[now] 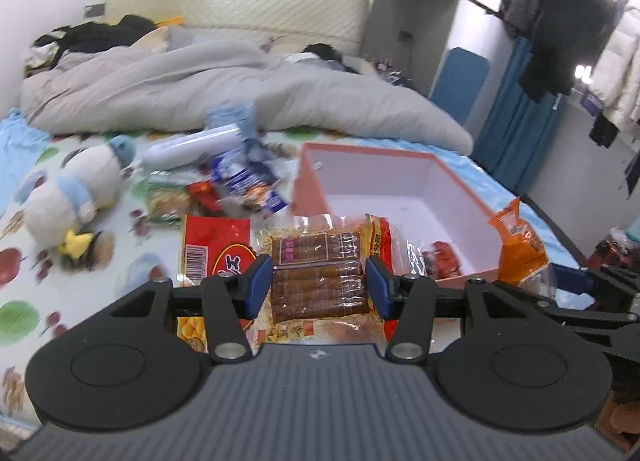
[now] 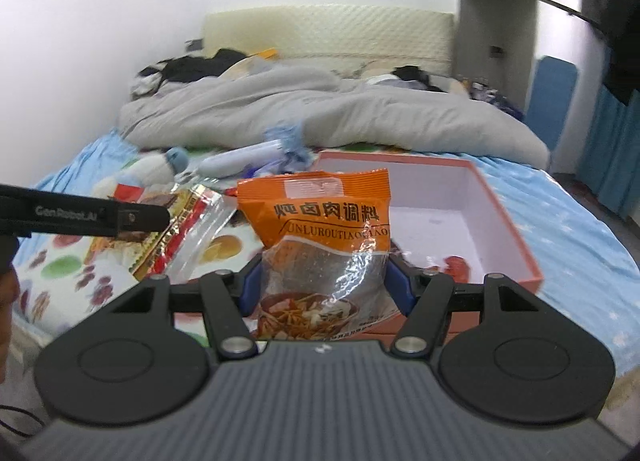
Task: Organize snacks
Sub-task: 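Carry the orange bag and meat-strip pack over the pink box with both grippers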
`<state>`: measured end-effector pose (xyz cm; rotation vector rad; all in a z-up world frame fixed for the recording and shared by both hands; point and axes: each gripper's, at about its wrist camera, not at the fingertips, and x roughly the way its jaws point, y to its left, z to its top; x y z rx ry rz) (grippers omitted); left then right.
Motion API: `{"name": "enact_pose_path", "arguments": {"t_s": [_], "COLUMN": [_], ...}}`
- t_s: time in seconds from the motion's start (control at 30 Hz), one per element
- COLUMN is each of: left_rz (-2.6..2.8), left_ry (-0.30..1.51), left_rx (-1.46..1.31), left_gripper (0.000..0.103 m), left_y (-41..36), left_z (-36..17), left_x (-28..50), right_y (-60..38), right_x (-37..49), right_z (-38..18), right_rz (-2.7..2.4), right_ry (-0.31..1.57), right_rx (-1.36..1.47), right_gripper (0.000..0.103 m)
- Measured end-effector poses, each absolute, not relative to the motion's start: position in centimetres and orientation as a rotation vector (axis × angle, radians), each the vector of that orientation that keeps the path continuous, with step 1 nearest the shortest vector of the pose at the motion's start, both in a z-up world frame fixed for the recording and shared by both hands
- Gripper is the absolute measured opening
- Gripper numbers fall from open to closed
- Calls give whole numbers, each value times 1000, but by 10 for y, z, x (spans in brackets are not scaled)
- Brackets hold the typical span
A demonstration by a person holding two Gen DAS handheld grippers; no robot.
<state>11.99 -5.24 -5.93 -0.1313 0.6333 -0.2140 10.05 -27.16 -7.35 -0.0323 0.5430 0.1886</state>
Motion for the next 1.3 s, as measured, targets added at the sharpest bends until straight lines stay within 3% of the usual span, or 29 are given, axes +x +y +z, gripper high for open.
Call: {"name": "enact_pose_path", "arguments": {"t_s": [0.67,1.3], "left_rz": [-334,-324], "left_ry": [514,745], "left_rx": [-72,-52], "left_gripper": [57,57], "left_y": [-158,-225], "left_z": [-23,-95], "left_x": [225,366], "right_y": [-354,-400], "right_x": [188,269], "right_z": [-59,-124], "right_rz": [67,25], "right_ry": [420,611], "right_rx": [17,137], "right_gripper": [65,66]}}
